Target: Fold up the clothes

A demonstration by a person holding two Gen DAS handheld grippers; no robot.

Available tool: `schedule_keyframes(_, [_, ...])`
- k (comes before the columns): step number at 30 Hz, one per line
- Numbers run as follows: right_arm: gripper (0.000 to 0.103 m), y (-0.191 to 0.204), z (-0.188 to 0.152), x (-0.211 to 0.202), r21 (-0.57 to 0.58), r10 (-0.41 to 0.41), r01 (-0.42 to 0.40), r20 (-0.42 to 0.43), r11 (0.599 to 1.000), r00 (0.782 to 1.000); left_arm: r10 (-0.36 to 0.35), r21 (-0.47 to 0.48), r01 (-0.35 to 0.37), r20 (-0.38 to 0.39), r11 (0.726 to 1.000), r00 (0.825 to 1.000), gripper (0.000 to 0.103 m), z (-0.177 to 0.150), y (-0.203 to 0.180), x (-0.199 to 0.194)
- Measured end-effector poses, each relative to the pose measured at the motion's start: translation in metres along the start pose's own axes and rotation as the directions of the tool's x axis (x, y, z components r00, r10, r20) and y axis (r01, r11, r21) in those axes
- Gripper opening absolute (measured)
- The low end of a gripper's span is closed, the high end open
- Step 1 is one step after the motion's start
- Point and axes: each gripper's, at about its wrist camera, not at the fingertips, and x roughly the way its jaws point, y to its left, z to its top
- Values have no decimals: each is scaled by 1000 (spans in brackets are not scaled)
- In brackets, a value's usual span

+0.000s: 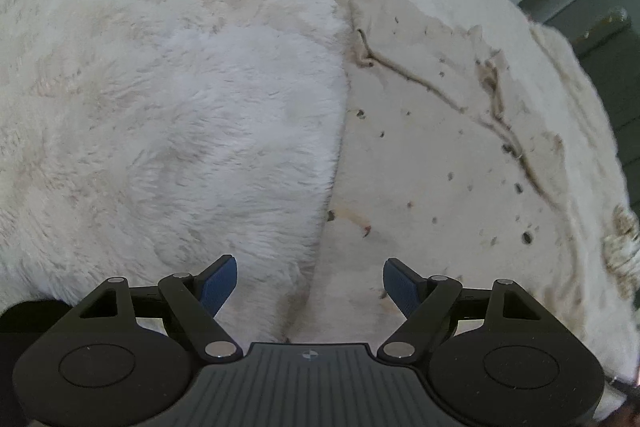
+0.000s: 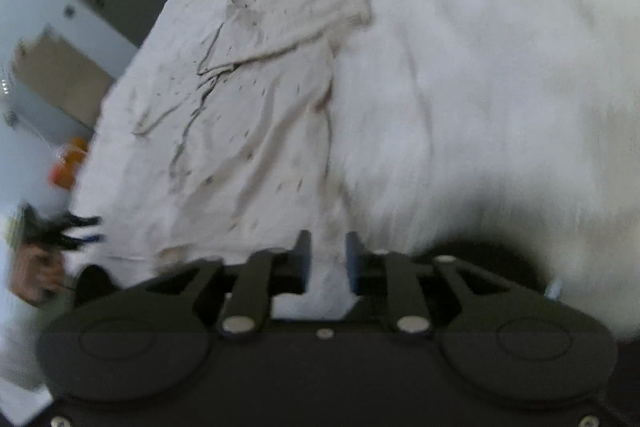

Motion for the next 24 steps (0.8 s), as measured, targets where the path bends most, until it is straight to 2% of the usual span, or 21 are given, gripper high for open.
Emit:
schedule_keyframes(1, [43,2,4,5,-22,-3,3,1,1000,1000,12,9,-12,5,1000,1000,76,-1,0,0])
schedule_keyframes(4, [44,9,19,40,-108,13,-18,-54,994,998,19,19,-19,-6,1000,1000,76,-2,7,2])
schedule_keyframes(6, [44,9,22,56,-123,16,-27,-89,992,996,27,27,-26,-21,999,999,76,-4,10,5])
schedule_keyframes(9, [44,1,23,74,-90,30,-44,-151,995,988,15,40,-13,-51,999,999,76,-9,10,12])
schedule_keyframes(14, [43,-12,20,77,-2,128,-130,-182,991,975,-101,-13,100,-108,995,989,72,-12,15,29])
schedule_keyframes(17, [39,-18,21,84,34,158,-154,-199,987,967,-126,-48,121,-135,992,983,66,-9,20,41])
schedule_keyframes(19, [21,-20,21,91,55,171,-163,-216,985,961,-144,-73,135,-150,988,978,59,-6,22,45])
schedule_keyframes(21, [10,-19,21,97,55,175,-167,-240,984,955,-160,-85,148,-164,985,973,40,-4,23,46])
schedule_keyframes(22, [5,-17,22,98,45,178,-172,-245,984,953,-175,-86,162,-174,983,969,34,-3,23,45])
schedule_keyframes(23, [4,-13,22,98,30,189,-188,-250,982,950,-192,-84,180,-179,980,965,21,-2,22,43])
schedule_keyframes(24, [2,-10,24,95,22,209,-210,-244,977,947,-213,-83,201,-178,976,961,13,-1,22,41])
